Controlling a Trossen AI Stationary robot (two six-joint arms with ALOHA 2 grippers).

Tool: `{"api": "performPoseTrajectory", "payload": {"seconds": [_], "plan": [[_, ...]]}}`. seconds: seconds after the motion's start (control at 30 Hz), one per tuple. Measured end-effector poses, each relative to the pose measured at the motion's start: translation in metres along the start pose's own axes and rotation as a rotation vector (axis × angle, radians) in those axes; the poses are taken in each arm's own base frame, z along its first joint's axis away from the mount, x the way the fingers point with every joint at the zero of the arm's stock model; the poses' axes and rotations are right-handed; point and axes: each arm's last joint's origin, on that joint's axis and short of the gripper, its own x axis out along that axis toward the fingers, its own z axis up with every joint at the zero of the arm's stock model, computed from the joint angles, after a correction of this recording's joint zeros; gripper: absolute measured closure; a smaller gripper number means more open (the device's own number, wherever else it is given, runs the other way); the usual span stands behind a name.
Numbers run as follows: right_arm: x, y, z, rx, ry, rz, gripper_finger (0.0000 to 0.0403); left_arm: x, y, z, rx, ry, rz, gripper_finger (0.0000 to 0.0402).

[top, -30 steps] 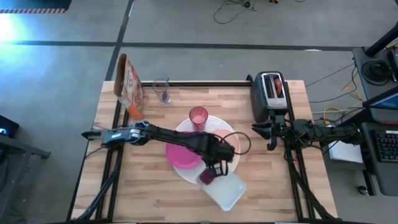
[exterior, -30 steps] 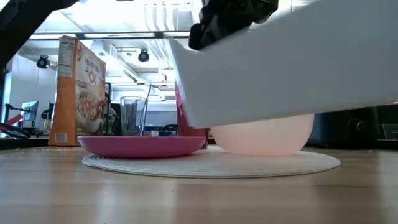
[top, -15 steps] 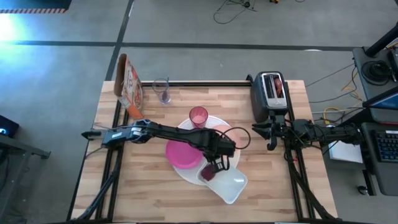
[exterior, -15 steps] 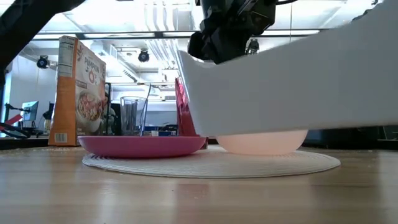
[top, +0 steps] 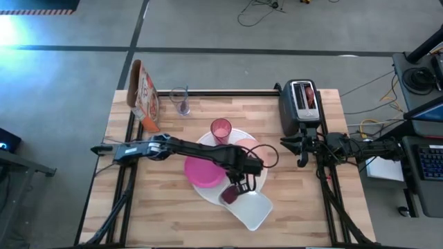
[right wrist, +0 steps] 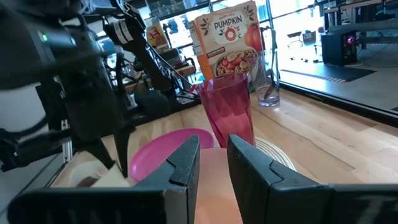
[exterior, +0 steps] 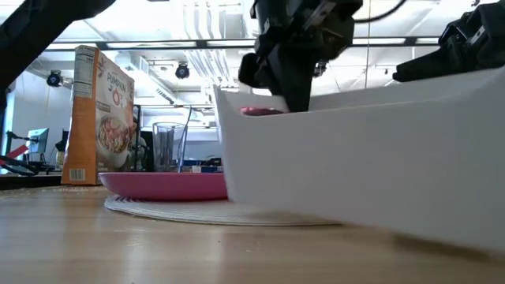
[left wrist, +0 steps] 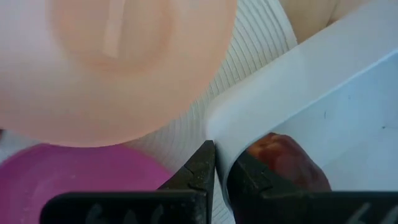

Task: Arrange a breakfast setting
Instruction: Move the white bin to the bottom right of the table

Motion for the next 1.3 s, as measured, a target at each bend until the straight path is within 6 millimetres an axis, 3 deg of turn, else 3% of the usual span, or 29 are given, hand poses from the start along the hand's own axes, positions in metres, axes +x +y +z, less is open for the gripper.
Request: {"api": "performPoseTrajectory", "payload": {"seconds": [0.17, 0.4, 0.7, 0.87, 1.13, 1.3], "plan": [[0.000, 0.000, 0.000, 0.000, 0.000, 0.000, 0.0330, 0.010, 0.000, 0.000, 0.030, 0.025, 0.010, 0.0386], [0.000, 0.000, 0.000, 0.000, 0.000, -0.001, 0.0330, 0.009, -0.001, -0.001, 0.040, 0.040, -0.013, 0.0372], [0.000, 0.000, 0.000, 0.000, 0.000, 0.000, 0.0330, -0.006, -0.001, -0.003, 0.041, 0.041, -0.039, 0.0319], [0.000, 0.000, 0.000, 0.000, 0.000, -0.001, 0.0330, -0.017, -0.002, -0.007, 0.064, 0.043, -0.038, 0.0309], [0.000, 0.000, 0.000, 0.000, 0.000, -0.001, 0.0330, -0.062, -0.012, -0.022, 0.128, -0.038, -0.078, 0.0311], [0.000, 0.000, 0.000, 0.000, 0.000, 0.000, 0.0330, -0.101, -0.026, -0.050, 0.217, -0.117, 0.011, 0.0311]]}}
